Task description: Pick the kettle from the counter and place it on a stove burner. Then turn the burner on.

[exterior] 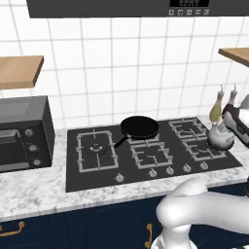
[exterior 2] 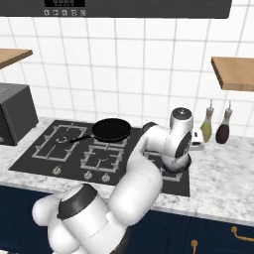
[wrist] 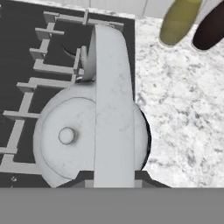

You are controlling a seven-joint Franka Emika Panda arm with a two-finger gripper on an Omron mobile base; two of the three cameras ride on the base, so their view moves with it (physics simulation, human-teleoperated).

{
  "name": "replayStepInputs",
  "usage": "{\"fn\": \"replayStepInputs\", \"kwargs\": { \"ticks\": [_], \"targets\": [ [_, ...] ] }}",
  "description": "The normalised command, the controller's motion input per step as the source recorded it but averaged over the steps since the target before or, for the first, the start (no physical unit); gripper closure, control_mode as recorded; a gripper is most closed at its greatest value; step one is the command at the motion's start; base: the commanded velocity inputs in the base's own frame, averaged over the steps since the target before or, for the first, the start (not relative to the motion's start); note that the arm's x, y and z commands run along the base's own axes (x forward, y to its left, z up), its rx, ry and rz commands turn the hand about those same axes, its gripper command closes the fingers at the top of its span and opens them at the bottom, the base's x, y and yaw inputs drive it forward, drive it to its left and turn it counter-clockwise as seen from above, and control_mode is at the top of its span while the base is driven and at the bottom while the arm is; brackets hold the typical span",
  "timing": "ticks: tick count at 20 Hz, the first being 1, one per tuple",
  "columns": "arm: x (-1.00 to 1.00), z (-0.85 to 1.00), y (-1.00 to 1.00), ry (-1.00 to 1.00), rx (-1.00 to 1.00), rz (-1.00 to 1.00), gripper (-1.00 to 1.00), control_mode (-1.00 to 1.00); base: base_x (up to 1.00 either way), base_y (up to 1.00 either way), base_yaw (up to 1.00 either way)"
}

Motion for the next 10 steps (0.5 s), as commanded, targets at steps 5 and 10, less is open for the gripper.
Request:
{"fn": "replayStepInputs", "kwargs": {
  "ticks": [5,10],
  "targets": [
    [0.42,0.11,0.39,0.02,-0.02,0.0,1.0,-1.0,0.0,0.0,0.0],
    [0.52,0.0,0.07,0.06,0.0,0.0,1.0,-1.0,0.0,0.0,0.0]
  ]
}}
